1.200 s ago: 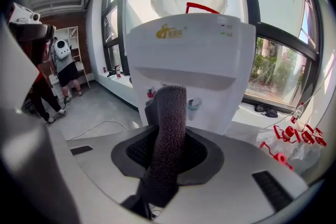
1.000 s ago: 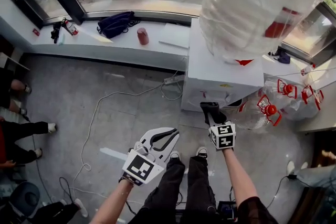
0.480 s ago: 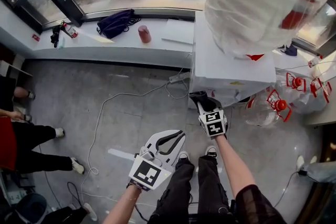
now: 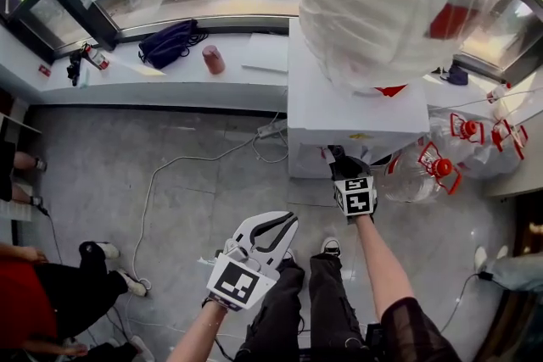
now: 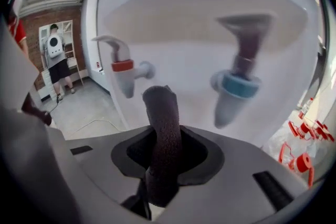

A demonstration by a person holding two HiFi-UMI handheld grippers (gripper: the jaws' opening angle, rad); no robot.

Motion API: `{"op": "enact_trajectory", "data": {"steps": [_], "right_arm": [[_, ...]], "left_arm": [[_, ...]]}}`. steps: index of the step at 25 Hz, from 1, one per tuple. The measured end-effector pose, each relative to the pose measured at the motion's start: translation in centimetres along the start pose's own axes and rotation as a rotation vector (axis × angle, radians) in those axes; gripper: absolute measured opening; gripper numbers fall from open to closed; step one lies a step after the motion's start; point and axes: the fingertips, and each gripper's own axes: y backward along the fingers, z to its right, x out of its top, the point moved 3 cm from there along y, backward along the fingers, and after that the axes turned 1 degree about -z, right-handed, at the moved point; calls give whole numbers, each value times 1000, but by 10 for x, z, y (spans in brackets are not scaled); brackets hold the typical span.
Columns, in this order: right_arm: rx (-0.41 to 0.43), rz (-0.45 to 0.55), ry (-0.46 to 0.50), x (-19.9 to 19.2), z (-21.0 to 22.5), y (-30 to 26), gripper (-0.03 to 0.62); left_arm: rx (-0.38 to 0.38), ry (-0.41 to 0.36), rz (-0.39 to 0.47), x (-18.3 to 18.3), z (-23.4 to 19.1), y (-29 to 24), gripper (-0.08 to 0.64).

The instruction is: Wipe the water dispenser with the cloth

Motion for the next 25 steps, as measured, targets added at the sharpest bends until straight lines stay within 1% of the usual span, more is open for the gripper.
{"op": "enact_trajectory", "data": {"steps": [2,4,7,9,11,13,16,18,20,22,25], "right_arm": [[-48,0,-95,-9,26,3,112],[-93,-7,-152,-19,51,9,112],[-151,-24,-179,-33,88,22,112],[-162,-25,-200,-42,106,32,114],[-164,-35,-184,-53,116,43,114],[-191,-61,-181,-68,125,52,112],[-221,-74,-251,-89,138,65,112],[-209,-78,-272,-100,134,68,112],[-171,-93,-259,-109,120,67,112],[-118,-107,-230,-112,98,60,112],[-17,-116,-178,-106,53,42,112]], "left_arm": [[-5,-8,-4,1,3,-5,25],[-7,-12,-8,2,5,-9,25],[-9,-11,-13,3,8,-15,25],[-10,-12,-21,3,11,-20,25],[-9,-5,-27,2,14,-24,25],[-9,10,-26,2,18,-28,25],[-7,19,-23,2,21,-33,25],[0,21,-33,-2,21,-35,25],[13,31,-36,-5,19,-35,25],[27,45,-32,-8,17,-34,25],[46,48,-37,-13,11,-32,25]]}}
